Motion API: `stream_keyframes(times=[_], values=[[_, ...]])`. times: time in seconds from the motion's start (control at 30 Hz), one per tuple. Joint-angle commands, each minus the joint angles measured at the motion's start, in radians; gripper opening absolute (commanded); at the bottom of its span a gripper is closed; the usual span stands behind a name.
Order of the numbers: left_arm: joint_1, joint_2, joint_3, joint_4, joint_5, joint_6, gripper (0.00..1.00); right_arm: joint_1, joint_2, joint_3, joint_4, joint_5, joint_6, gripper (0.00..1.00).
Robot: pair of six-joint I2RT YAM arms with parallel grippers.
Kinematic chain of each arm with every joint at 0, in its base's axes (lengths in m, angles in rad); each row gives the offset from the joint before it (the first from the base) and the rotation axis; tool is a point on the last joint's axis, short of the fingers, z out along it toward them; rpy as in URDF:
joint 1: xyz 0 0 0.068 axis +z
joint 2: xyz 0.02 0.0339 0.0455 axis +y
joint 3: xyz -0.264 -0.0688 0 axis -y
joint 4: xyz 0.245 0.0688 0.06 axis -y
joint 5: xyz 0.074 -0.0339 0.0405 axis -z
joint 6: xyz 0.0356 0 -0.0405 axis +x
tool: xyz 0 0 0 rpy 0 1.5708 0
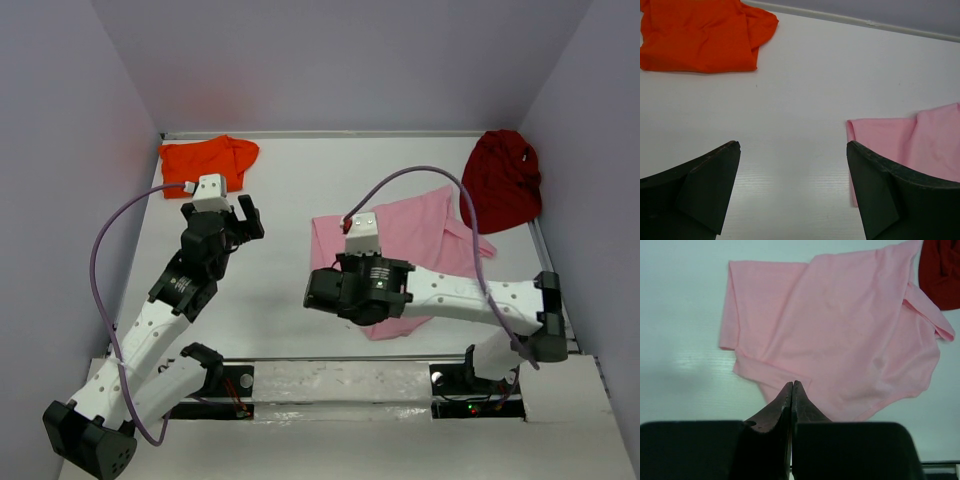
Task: Fold and stack the t-shirts
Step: Flatten the tshirt out
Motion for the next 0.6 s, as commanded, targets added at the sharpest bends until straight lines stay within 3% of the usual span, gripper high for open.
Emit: stream_keyframes(times=[0.0,0.13,0.2,0.33,0.57], values=[[-0.004,-0.006,-0.007,0.029,-0.017,0.002,0.97,0.008,-0.172,0.087,-0.089,0.048,-0.108,0.00],[-0.004,0.002,-0.007,0.027,-0.014,0.002,0.97,0.008,-0.332,0.028,0.222,0.008,-0.407,0.00],[-0.006,0.003,-0.007,0.027,-0.016,0.002,0.97,0.008,-0.386,-0.005,0.283,0.005,-0.444,0.00],[-0.007,-0.001,-0.007,0.026,-0.025,0.004,0.97,0.008,-0.358,-0.098,0.295,-0.029,-0.388,0.00],[-0.007,0.005,-0.007,0.024,-0.030,0.002,0.97,0.008,-0.260,-0.282,0.315,-0.118,-0.136,0.00]])
